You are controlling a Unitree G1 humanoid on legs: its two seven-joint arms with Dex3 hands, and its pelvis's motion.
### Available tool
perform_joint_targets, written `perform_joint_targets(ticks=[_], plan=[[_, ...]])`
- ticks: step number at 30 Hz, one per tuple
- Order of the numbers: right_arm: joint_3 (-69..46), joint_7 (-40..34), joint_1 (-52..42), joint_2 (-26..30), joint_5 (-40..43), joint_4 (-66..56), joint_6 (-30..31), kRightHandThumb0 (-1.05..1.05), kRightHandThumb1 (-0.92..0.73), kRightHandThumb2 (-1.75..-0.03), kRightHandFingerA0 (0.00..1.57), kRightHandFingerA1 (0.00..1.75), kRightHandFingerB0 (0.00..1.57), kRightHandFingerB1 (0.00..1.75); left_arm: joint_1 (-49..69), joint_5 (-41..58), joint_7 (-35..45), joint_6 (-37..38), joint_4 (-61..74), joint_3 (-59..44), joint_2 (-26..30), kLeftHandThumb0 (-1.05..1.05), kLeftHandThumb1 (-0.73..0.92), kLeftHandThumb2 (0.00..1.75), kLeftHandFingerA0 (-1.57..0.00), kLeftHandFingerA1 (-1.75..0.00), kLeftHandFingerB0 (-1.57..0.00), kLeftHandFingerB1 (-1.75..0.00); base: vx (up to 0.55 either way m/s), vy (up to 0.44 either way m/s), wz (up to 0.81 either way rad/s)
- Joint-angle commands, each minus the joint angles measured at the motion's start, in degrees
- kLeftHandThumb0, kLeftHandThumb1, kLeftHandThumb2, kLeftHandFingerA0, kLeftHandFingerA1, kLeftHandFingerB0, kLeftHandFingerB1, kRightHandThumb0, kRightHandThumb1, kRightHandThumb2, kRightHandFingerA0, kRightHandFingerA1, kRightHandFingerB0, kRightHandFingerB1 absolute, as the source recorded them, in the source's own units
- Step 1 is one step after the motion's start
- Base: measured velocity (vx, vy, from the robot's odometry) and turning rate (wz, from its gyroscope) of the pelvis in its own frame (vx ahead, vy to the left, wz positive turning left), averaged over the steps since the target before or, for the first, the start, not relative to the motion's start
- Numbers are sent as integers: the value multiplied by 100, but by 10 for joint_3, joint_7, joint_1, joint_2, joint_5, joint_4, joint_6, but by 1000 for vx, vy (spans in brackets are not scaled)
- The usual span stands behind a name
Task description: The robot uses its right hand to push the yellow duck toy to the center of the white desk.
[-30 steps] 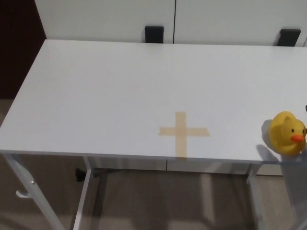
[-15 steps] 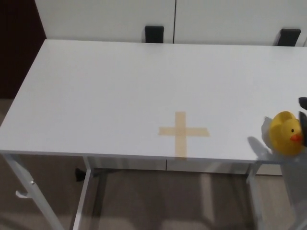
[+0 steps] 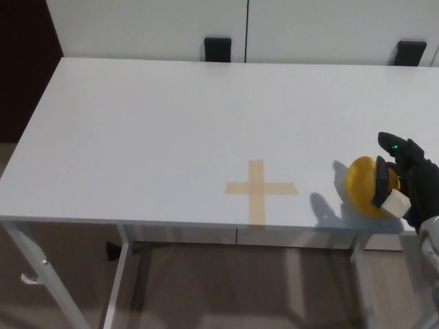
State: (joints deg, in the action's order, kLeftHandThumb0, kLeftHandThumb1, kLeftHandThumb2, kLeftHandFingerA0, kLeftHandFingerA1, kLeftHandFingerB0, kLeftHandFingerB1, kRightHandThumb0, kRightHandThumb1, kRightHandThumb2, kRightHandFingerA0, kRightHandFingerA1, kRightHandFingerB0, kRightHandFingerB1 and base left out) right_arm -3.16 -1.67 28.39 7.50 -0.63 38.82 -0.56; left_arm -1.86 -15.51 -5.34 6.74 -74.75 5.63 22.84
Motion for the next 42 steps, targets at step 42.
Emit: perform_joint_targets(ticks=[42], plan=[[80,-22,-15,-122,-22,-62,69,-89,-79,-121,0,26,2,21,-6,-7,4,15,-1,22,3,-14,67,71,-87,-70,-82,-63,0,0,0]])
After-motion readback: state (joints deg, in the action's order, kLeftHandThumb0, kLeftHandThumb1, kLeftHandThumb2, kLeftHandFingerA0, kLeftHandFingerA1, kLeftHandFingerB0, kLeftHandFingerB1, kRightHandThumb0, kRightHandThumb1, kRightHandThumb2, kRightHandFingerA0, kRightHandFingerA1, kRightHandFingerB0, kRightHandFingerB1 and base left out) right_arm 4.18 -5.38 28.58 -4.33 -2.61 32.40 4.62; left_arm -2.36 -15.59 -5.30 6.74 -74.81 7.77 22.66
